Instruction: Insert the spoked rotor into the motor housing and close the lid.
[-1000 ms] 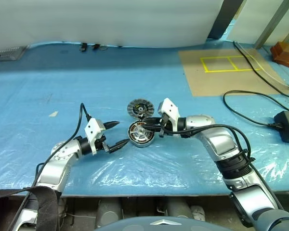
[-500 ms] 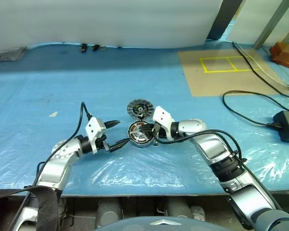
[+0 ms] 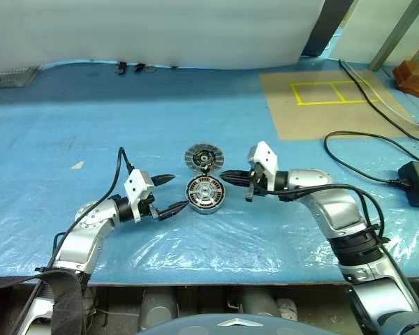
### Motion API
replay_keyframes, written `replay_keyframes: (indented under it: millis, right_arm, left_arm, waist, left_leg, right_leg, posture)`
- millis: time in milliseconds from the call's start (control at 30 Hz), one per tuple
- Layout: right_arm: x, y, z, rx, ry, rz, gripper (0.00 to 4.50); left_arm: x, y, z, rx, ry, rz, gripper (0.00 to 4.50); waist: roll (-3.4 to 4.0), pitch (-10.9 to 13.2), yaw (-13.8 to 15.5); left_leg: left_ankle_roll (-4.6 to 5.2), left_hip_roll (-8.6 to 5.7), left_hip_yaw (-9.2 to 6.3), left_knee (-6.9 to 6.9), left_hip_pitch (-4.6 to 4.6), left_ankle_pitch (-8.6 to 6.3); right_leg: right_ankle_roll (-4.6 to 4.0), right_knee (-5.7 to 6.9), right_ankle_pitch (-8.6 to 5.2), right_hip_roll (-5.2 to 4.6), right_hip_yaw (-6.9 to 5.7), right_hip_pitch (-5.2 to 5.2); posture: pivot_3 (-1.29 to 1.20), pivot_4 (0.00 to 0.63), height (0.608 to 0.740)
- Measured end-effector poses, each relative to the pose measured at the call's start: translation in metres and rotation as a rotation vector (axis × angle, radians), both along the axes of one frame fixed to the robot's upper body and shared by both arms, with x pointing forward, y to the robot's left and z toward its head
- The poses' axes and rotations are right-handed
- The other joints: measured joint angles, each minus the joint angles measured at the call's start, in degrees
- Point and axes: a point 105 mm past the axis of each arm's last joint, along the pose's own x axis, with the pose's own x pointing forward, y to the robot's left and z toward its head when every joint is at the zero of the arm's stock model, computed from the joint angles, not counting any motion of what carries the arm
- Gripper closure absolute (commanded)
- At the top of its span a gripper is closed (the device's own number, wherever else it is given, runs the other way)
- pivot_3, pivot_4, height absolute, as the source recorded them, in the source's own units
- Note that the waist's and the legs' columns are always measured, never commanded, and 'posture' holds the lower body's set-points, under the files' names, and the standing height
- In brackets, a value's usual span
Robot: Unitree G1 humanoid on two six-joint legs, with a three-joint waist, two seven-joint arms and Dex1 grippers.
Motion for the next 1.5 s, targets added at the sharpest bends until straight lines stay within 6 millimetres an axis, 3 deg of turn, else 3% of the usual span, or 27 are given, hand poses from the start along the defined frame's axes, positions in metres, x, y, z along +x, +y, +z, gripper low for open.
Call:
replay_keyframes:
  millis: [133, 333, 533, 733, 867, 1033, 1133, 1333, 1500]
  right_arm:
    - [0.028, -0.015, -0.018, -0.053, 0.021, -0.112, 4.46]
    - [0.061, 0.008, -0.003, -0.022, -0.076, -0.106, 4.46]
    - [0.073, 0.013, -0.009, 0.026, -0.054, -0.107, 4.46]
    - [0.066, 0.025, 0.003, 0.174, 0.031, 0.006, 4.46]
    - [0.063, 0.041, 0.023, 0.284, 0.081, 0.074, 4.46]
    - [0.050, 0.054, 0.036, 0.279, 0.107, 0.191, 4.46]
    - [0.033, 0.060, 0.030, 0.220, 0.127, 0.277, 4.46]
    - [0.011, 0.057, -0.006, 0.048, 0.147, 0.336, 4.46]
    - [0.002, 0.059, -0.011, 0.012, 0.091, 0.358, 4.46]
  left_arm:
    - [0.000, 0.000, -0.001, 0.000, 0.004, 0.000, 0.00]
    - [-0.001, 0.000, -0.002, 0.000, 0.006, 0.000, 0.00]
    - [-0.004, 0.002, -0.007, 0.003, 0.024, 0.009, 0.00]
    - [-0.004, 0.002, -0.006, 0.003, 0.022, 0.011, 0.00]
    - [-0.004, 0.002, -0.007, 0.002, 0.026, 0.013, 0.00]
    - [-0.004, 0.003, -0.008, 0.002, 0.031, 0.021, 0.00]
    - [-0.005, 0.003, -0.006, 0.001, 0.031, 0.020, 0.00]
    - [-0.006, 0.004, -0.006, 0.002, 0.029, 0.022, 0.00]
    - [-0.007, 0.003, -0.006, 0.002, 0.031, 0.021, 0.00]
  waist:
    - [0.01, 0.00, -0.38]
    - [0.01, 0.00, -0.18]
    - [0.01, 0.00, 0.07]
    - [0.01, 0.01, -0.11]
    - [0.02, 0.01, -0.05]
    - [0.02, 0.01, 0.17]
    - [0.01, 0.01, 0.16]
    - [0.01, 0.01, 0.15]
    - [0.01, 0.00, -0.07]
  left_leg:
    - [-0.05, 0.00, 0.01, 0.01, 0.00, -0.01]
    - [0.02, 0.00, 0.01, 0.01, -0.17, 0.02]
    - [0.05, 0.01, 0.01, 0.03, -0.24, 0.01]
    - [0.14, 0.06, 0.03, 0.07, -0.19, -0.02]
    - [0.18, 0.08, 0.04, 0.08, -0.19, -0.03]
    - [0.16, 0.08, 0.04, 0.08, -0.25, -0.02]
    - [0.16, 0.09, 0.04, 0.07, -0.24, -0.02]
    - [0.08, 0.08, 0.04, 0.07, -0.23, 0.01]
    - [0.06, 0.09, 0.04, 0.06, -0.17, 0.02]
  right_leg:
    - [-0.01, 0.04, 0.02, 0.01, 0.00, -0.03]
    - [-0.04, 0.06, 0.02, 0.01, 0.00, -0.16]
    - [-0.04, 0.07, 0.02, 0.00, 0.00, -0.18]
    - [-0.07, 0.17, 0.03, 0.01, -0.01, -0.20]
    - [-0.10, 0.19, 0.04, 0.01, -0.02, -0.23]
    - [-0.10, 0.12, 0.04, 0.01, -0.03, -0.24]
    - [-0.10, 0.10, 0.04, 0.01, -0.04, -0.24]
    - [-0.09, 0.09, 0.04, 0.00, -0.04, -0.23]
    - [-0.09, 0.10, 0.04, 0.01, -0.04, -0.20]
  posture:
    - [0.00, 0.150, 0.740]
    - [0.00, 0.150, 0.740]
    - [0.00, 0.150, 0.740]
    - [0.00, 0.150, 0.740]
    - [0.00, 0.150, 0.740]
    - [0.00, 0.150, 0.740]
    - [0.00, 0.150, 0.740]
    - [0.00, 0.150, 0.740]
    - [0.00, 0.150, 0.740]
